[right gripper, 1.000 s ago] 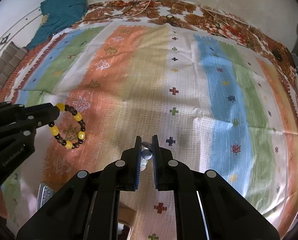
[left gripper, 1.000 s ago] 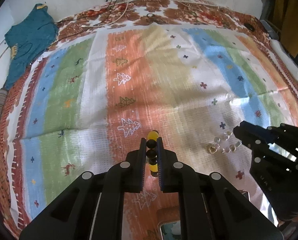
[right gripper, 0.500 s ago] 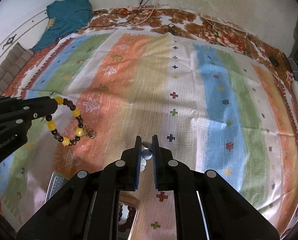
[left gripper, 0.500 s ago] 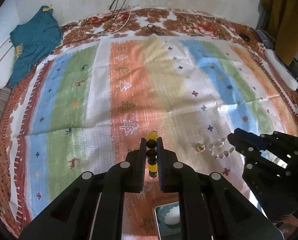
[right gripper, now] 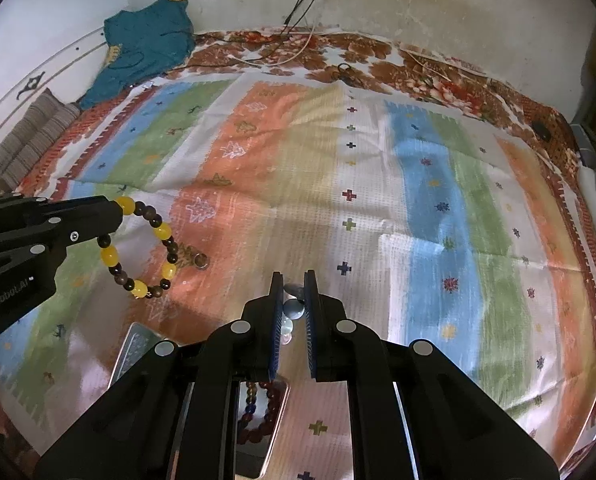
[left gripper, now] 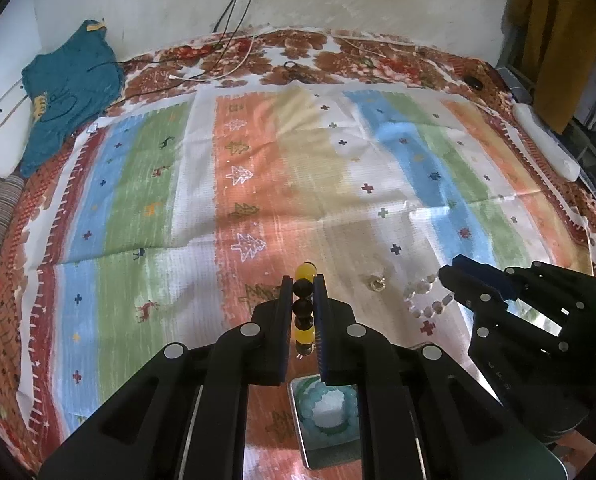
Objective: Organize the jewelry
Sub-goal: 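Lift and carry both bracelets with both grippers over the silver tin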
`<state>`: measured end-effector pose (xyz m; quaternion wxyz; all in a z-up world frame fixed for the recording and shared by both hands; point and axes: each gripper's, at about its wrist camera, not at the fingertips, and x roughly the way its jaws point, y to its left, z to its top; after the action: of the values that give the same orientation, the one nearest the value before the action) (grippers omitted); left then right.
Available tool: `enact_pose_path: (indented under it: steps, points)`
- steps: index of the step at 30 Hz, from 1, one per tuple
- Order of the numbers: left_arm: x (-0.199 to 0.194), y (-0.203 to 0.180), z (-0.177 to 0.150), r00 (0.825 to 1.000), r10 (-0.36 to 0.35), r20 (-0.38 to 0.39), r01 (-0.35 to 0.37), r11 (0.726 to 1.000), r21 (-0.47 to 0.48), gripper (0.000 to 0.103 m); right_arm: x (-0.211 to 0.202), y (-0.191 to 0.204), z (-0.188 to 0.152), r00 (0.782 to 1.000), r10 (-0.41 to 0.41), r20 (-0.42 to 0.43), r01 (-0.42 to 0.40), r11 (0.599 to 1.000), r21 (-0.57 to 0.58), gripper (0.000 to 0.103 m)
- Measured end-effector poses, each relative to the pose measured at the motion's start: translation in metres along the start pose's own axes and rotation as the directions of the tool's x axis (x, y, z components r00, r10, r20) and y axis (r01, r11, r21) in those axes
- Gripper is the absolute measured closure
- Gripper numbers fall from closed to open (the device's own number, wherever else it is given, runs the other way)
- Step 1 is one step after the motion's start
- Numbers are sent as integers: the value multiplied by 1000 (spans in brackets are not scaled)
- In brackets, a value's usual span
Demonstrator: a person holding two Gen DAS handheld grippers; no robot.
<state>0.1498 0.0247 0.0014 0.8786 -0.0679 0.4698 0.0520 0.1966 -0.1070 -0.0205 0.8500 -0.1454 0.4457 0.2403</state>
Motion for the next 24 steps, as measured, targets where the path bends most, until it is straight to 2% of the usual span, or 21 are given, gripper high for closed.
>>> enact_pose_path:
  steps: [24]
  points:
    - [-41, -12, -31, 998, -45, 40, 44, 999, 12, 94, -38, 12, -26, 999, 43, 27, -42, 999, -22, 92]
